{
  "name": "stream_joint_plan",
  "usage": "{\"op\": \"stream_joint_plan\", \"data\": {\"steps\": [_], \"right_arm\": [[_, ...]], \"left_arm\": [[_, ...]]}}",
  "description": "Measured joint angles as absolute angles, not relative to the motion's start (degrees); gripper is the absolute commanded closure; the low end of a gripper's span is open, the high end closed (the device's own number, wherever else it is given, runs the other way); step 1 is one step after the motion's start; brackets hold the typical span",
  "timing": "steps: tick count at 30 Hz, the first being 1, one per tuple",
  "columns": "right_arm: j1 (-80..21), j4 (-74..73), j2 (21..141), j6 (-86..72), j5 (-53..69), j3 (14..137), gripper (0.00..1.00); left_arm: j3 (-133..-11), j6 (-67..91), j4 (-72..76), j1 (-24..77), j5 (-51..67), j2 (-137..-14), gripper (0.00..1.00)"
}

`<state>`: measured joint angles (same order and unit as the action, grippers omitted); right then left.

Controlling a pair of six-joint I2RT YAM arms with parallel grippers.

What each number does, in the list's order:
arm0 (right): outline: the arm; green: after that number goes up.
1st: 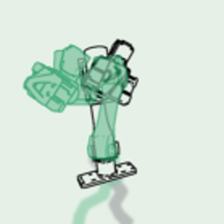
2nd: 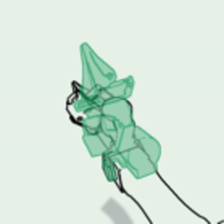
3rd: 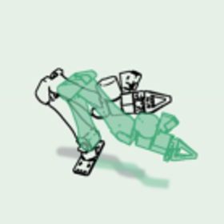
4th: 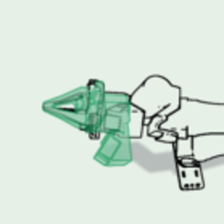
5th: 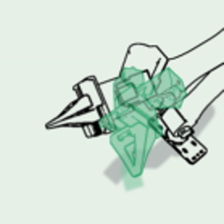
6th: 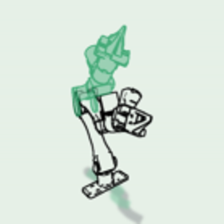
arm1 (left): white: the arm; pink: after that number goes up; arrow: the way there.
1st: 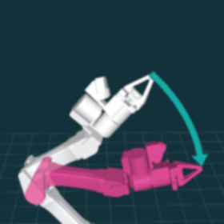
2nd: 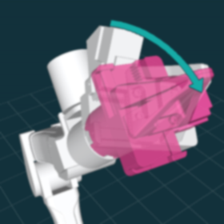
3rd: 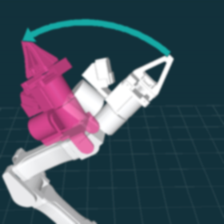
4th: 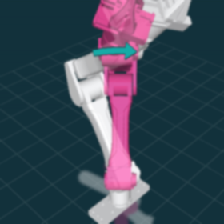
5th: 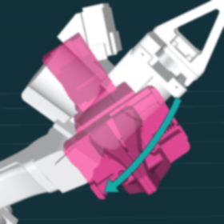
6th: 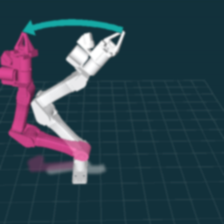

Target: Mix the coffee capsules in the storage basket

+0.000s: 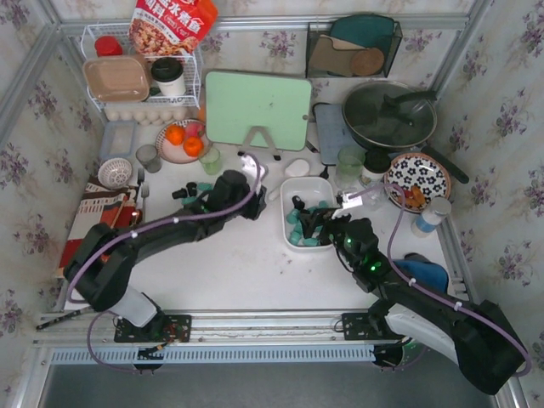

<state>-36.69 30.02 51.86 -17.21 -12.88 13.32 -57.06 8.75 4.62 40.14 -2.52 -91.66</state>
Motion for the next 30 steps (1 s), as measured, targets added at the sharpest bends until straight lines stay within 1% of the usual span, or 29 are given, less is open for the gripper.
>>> {"op": "stream_joint_plan", "data": {"steps": [2, 5, 10, 13, 15, 19, 24, 30], "right_arm": [[-36.69, 30.06, 52.16, -16.4, -9.47, 14.83, 0.17], [-36.69, 29.82, 52.1, -15.94, -4.8, 16.27, 0.18], [-36.69, 25.65, 50.96, -17.34, -0.21, 20.88, 0.18], [-36.69, 23.59, 50.94, -19.16, 2.35, 23.83, 0.2], [-36.69, 22.41, 51.35, -20.47, 4.43, 24.69, 0.23], [-36.69, 20.58, 53.93, -22.55, 8.56, 26.13, 0.28], [-36.69, 19.84, 56.97, -24.8, 12.43, 26.76, 0.37], [-36.69, 20.6, 57.8, -26.35, 14.5, 26.79, 0.42]], "left_arm": [[-51.75, 2.24, 11.11, 42.35, 0.32, -88.51, 0.61], [-46.85, -6.04, 18.41, 43.77, 4.01, -84.93, 0.6], [-38.28, -20.75, 30.57, 48.14, 12.45, -80.93, 0.6], [-35.53, -27.83, 34.57, 49.52, 15.62, -79.85, 0.6], [-35.42, -31.16, 36.75, 50.06, 16.78, -79.75, 0.6], [-35.59, -34.7, 39.16, 51.4, 17.87, -79.72, 0.6], [-35.9, -36.53, 39.64, 52.21, 18.02, -79.66, 0.6], [-35.97, -37.36, 39.31, 53.28, 18.15, -79.09, 0.6]]}}
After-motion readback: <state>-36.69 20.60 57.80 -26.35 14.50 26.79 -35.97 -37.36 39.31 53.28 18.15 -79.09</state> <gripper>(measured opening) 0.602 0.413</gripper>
